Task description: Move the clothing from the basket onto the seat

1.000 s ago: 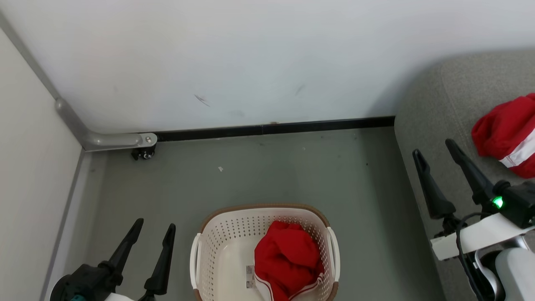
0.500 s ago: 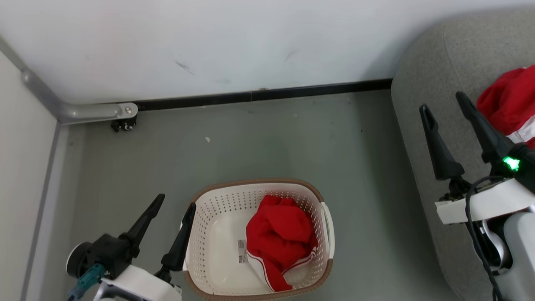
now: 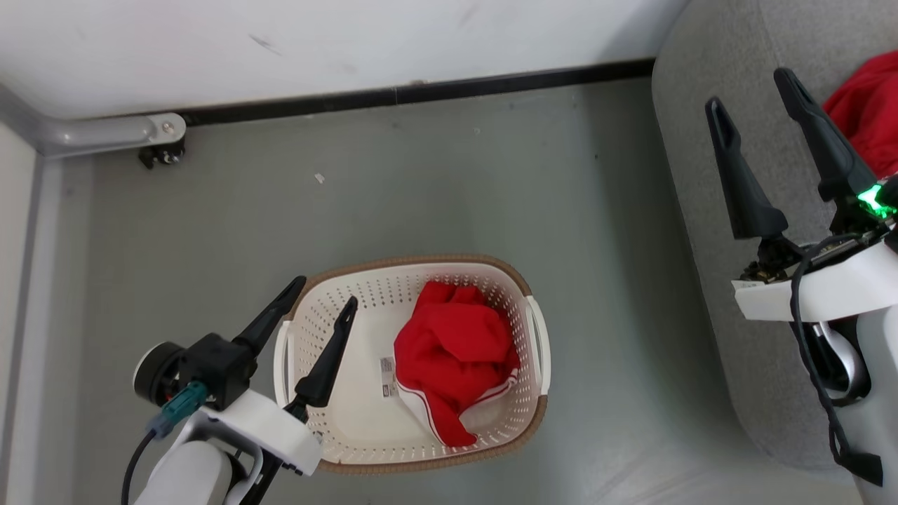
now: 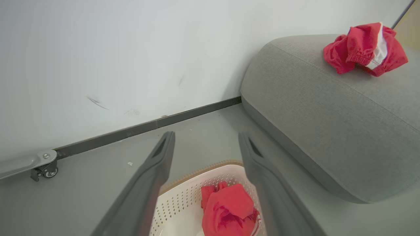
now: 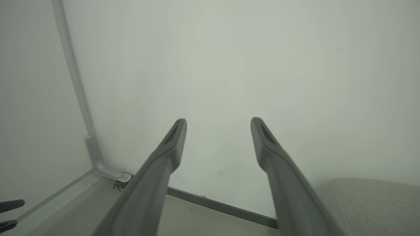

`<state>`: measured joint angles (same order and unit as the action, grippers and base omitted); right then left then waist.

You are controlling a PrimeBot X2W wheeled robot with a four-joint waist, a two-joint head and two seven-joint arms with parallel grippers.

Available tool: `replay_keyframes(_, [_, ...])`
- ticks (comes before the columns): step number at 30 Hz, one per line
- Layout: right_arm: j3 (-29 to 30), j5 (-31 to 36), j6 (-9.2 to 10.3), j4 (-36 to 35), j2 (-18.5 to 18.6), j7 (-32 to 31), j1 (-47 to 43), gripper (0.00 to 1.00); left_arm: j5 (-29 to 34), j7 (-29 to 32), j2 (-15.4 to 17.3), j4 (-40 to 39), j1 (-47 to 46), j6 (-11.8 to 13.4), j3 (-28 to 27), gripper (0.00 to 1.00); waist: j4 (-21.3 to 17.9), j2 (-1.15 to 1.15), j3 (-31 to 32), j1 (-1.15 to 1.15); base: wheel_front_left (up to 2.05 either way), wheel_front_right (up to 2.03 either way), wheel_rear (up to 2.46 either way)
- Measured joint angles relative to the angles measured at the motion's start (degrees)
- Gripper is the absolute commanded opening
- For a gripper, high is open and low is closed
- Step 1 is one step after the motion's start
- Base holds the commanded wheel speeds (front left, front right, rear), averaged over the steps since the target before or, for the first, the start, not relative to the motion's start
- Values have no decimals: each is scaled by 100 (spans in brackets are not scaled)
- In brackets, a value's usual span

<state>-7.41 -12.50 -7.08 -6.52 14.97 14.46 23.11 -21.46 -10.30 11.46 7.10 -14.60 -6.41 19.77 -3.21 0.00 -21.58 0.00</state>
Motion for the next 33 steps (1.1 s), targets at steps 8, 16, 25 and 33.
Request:
replay_keyframes(8, [-86, 0, 0, -66, -10, 19, 379, 100, 38, 125, 2, 307, -454, -37, 266, 100, -119, 0, -456, 0, 0, 0, 0])
replay_keyframes(16, [-100, 0, 0, -166, -33, 24, 748, 100, 40, 225, 3, 648, -886, -38, 477, 100, -248, 0, -908, 0, 0, 0, 0])
replay_keyframes(25, [-159, -1, 0, -253, -80, 24, 1259, 100, 90, 324, 55, 1028, -1392, -86, 794, 100, -417, 0, -1457, 0, 0, 0, 0])
replay_keyframes(33, [-288, -1, -1, -309, -199, 25, 1593, 100, 198, 471, 199, 1263, -1762, -87, 1330, 100, -539, 0, -1871, 0, 0, 0, 0])
